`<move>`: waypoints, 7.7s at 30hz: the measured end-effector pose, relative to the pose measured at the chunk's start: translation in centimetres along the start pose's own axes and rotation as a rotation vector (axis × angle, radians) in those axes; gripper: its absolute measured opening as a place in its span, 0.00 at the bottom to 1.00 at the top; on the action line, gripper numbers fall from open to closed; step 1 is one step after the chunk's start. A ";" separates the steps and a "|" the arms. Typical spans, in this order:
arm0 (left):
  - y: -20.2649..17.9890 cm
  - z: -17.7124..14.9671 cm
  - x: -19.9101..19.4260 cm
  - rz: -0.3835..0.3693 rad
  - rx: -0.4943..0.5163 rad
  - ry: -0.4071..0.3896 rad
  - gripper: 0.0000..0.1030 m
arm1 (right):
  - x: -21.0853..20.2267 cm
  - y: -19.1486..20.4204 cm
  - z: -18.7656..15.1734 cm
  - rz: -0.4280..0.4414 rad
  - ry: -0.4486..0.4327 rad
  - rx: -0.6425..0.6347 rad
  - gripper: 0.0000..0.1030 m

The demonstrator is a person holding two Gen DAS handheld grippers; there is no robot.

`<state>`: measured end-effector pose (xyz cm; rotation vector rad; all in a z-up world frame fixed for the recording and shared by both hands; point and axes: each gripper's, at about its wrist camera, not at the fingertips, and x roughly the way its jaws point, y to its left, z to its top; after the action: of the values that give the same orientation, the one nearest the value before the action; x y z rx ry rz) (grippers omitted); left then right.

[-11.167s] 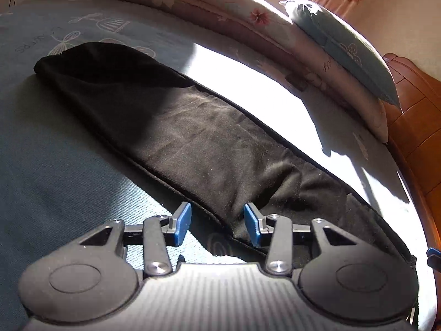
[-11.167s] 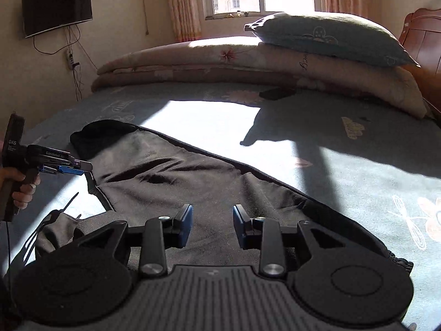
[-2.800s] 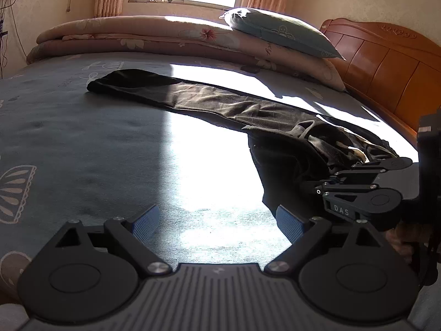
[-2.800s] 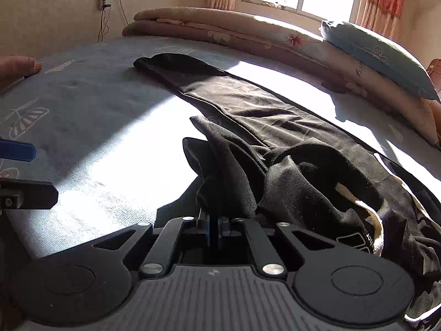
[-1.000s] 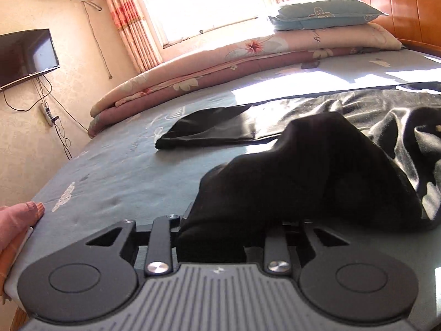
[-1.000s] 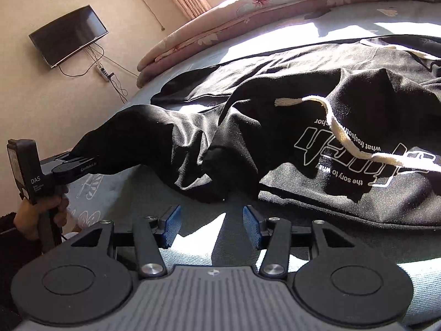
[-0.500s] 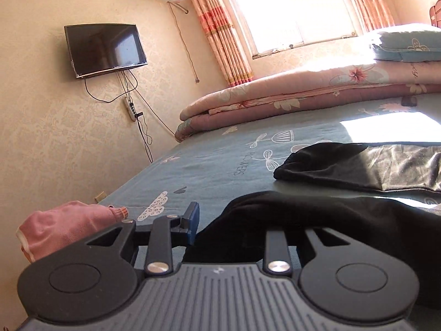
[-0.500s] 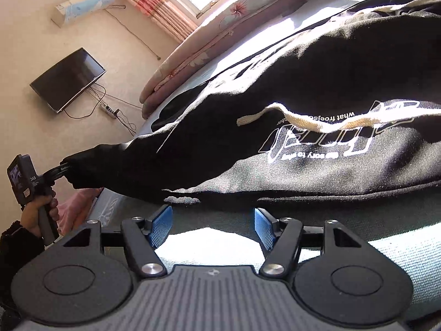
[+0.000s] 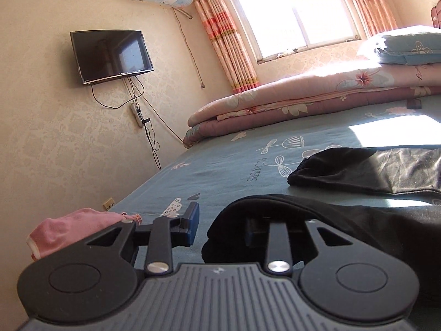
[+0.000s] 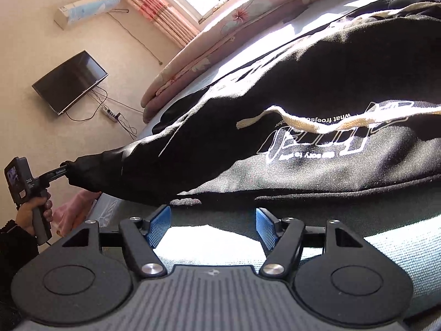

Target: Fold clothes

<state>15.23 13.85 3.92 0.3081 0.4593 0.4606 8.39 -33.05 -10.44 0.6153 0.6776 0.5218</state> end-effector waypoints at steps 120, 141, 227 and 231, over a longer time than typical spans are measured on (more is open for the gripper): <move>7.8 -3.0 7.6 -0.439 -0.127 0.204 0.20 | -0.3 6.7 2.4 -0.070 -0.022 -0.141 0.71; 9.5 -3.7 13.9 -0.358 -0.435 0.289 0.70 | 1.8 7.4 1.2 -0.091 0.047 -0.133 0.71; 9.7 -10.6 11.2 -0.466 -0.746 0.556 0.55 | 0.2 14.9 -2.6 -0.457 0.516 -1.303 0.17; 9.4 -11.1 11.7 -0.449 -0.780 0.527 0.51 | 0.4 15.1 -2.8 -0.460 0.503 -1.292 0.17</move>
<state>15.82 29.59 -6.11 -0.6774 0.7958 0.2447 3.07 -21.17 -2.27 -0.8943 0.7610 0.5635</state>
